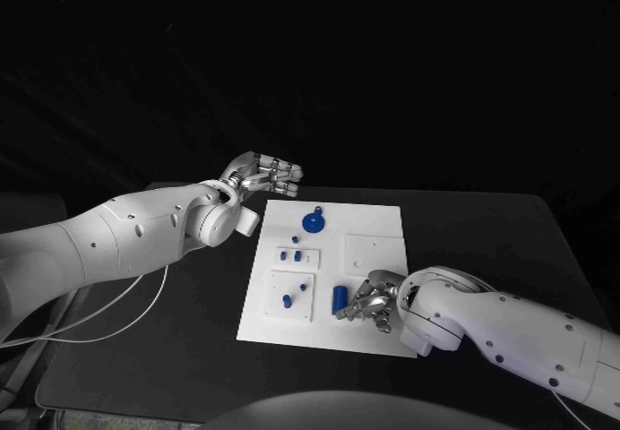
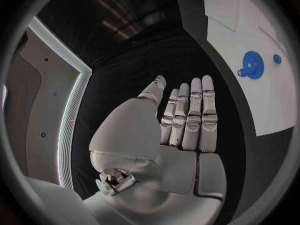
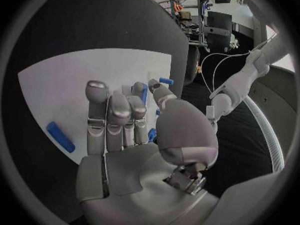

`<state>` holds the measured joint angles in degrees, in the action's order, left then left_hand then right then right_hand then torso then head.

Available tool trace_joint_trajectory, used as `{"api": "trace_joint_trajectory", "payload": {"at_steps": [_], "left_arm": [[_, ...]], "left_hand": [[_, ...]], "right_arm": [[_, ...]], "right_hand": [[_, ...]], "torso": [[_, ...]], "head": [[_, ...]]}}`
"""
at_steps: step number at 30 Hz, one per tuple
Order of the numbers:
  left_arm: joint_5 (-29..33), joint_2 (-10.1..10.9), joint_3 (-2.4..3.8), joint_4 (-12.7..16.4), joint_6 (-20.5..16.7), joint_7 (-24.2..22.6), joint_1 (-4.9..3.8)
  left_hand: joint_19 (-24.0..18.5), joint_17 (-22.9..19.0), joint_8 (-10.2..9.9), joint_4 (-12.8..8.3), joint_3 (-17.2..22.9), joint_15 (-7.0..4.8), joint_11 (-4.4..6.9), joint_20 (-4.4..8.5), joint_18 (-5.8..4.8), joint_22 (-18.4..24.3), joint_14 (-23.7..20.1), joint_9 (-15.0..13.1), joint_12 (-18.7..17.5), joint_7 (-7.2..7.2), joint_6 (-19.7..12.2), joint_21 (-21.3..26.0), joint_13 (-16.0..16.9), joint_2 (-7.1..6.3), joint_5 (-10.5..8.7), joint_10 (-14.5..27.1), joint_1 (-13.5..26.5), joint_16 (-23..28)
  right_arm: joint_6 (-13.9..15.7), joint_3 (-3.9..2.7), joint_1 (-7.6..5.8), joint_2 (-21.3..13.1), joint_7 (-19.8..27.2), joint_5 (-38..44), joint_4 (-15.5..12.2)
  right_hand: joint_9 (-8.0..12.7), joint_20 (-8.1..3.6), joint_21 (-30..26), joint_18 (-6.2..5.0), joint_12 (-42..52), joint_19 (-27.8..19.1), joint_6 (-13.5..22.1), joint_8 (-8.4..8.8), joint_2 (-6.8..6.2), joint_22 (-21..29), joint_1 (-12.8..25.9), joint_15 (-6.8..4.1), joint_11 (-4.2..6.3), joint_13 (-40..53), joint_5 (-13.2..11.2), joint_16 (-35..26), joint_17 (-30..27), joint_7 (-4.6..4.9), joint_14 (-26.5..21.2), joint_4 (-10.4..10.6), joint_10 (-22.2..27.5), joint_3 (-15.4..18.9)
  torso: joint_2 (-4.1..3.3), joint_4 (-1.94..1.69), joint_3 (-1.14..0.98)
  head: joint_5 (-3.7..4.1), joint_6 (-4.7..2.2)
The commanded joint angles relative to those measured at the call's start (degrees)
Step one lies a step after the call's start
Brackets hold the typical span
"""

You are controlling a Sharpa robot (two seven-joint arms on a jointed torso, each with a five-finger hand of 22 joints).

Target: Assemble the parts on the task board

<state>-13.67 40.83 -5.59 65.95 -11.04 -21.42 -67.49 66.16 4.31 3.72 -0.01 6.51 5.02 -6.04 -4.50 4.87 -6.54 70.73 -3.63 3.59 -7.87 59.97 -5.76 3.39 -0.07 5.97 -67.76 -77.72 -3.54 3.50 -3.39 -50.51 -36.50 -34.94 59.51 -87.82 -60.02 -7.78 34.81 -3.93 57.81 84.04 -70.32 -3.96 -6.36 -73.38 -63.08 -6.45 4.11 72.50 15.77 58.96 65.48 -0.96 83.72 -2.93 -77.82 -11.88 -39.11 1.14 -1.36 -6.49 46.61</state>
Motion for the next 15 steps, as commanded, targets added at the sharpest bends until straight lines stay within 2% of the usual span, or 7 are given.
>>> {"api": "trace_joint_trajectory", "payload": {"at_steps": [1, 6, 8, 10, 12, 15], "left_arm": [[0.34, -0.13, 0.04, 0.14, 0.85, -0.25, -0.03], [0.34, -0.16, 0.03, 0.1, 0.94, -0.2, -0.03], [0.34, -0.17, 0.03, 0.1, 1.02, -0.19, -0.03], [0.34, -0.19, 0.03, 0.11, 1.08, -0.19, -0.03], [0.34, -0.2, 0.03, 0.11, 1.11, -0.18, -0.03], [0.34, -0.21, 0.03, 0.11, 1.19, -0.16, -0.03]], "left_hand": [[0.23, 0.08, -0.14, -0.02, -0.34, 0.27, -0.09, 0.03, -0.25, 0.06, 0.03, 0.02, -0.25, 0.22, -0.19, 0.31, -0.02, 0.39, 0.07, -0.1, 0.04, -0.05], [0.23, 0.08, -0.14, 0.05, -0.35, 0.28, -0.08, 0.03, -0.26, 0.1, 0.01, 0.02, -0.25, 0.24, -0.14, 0.32, -0.02, 0.4, 0.05, -0.14, 0.05, -0.04], [0.23, 0.08, -0.13, 0.08, -0.36, 0.28, -0.07, 0.04, -0.27, 0.12, 0.0, 0.02, -0.25, 0.24, -0.11, 0.32, -0.02, 0.4, 0.04, -0.16, 0.05, -0.03], [0.23, 0.08, -0.13, 0.08, -0.36, 0.28, -0.07, 0.04, -0.27, 0.12, 0.0, 0.02, -0.25, 0.24, -0.11, 0.32, -0.02, 0.4, 0.04, -0.16, 0.05, -0.03], [0.23, 0.08, -0.13, 0.08, -0.36, 0.28, -0.07, 0.04, -0.27, 0.12, 0.0, 0.02, -0.25, 0.24, -0.11, 0.32, -0.02, 0.4, 0.04, -0.16, 0.05, -0.03], [0.23, 0.08, -0.13, 0.08, -0.36, 0.28, -0.07, 0.04, -0.27, 0.12, 0.0, 0.02, -0.25, 0.24, -0.11, 0.32, -0.02, 0.4, 0.04, -0.16, 0.05, -0.03]], "right_arm": [[0.02, 0.01, 0.34, 0.49, 0.05, 3.0, 0.29], [0.91, 0.01, 0.57, 0.98, -0.76, 3.54, 0.98], [1.11, 0.01, 0.65, 1.12, -1.01, 3.7, 1.16], [1.15, 0.01, 0.74, 1.24, -1.24, 3.88, 1.28], [1.16, 0.01, 0.81, 1.33, -1.44, 4.02, 1.39], [1.19, 0.02, 0.91, 1.47, -1.74, 4.47, 1.59]], "right_hand": [[-0.27, -0.4, -0.27, 1.19, 0.31, 2.81, 0.07, 0.25, 0.65, 0.1, 0.74, -0.47, 0.4, 0.11, 0.38, -0.15, -0.09, -0.41, 0.15, 0.26, -0.31, -0.44], [-0.67, -0.45, -0.21, 1.2, 0.49, 2.82, 0.09, 0.25, 1.67, 0.22, 1.84, -0.53, 0.47, 0.2, 0.31, -0.14, -0.22, -0.49, 0.14, 0.2, -0.45, -0.6], [-0.84, -0.47, -0.11, 1.21, 0.59, 2.82, 0.18, 0.26, 2.71, 0.28, 2.61, -0.56, 0.5, 0.26, 0.39, -0.12, -0.3, -0.53, 0.14, 0.08, -0.55, -0.95], [-0.87, -0.5, 0.04, 1.28, 0.58, 2.78, 0.23, 0.25, 2.88, 0.38, 3.61, -0.55, 0.49, 0.27, -0.69, -0.09, -0.44, -0.61, 0.14, -1.57, -0.59, -2.85], [-0.89, -0.49, 0.07, 1.27, 0.58, 2.8, 0.23, 0.27, 3.51, 0.45, 3.76, -0.57, 0.53, 0.27, -0.86, -0.07, -0.5, -0.55, 0.12, -2.09, -0.61, -3.51], [-0.57, -0.49, 0.15, 1.31, 0.59, 2.81, 0.44, 0.27, 4.41, 0.55, 3.78, -0.56, 0.5, 0.3, -0.81, -0.14, -0.69, -0.52, 0.08, -4.54, -0.66, -5.94]], "torso": [[-0.04, -0.09, 0.04], [-0.01, -0.01, 0.08], [-0.01, -0.01, 0.08], [-0.01, 0.0, 0.07], [-0.01, -0.01, 0.05], [0.01, 0.02, 0.04]], "head": [[0.01, 0.1], [-0.04, 0.19], [-0.04, 0.19], [-0.03, 0.24], [-0.04, 0.26], [-0.07, 0.39]]}}
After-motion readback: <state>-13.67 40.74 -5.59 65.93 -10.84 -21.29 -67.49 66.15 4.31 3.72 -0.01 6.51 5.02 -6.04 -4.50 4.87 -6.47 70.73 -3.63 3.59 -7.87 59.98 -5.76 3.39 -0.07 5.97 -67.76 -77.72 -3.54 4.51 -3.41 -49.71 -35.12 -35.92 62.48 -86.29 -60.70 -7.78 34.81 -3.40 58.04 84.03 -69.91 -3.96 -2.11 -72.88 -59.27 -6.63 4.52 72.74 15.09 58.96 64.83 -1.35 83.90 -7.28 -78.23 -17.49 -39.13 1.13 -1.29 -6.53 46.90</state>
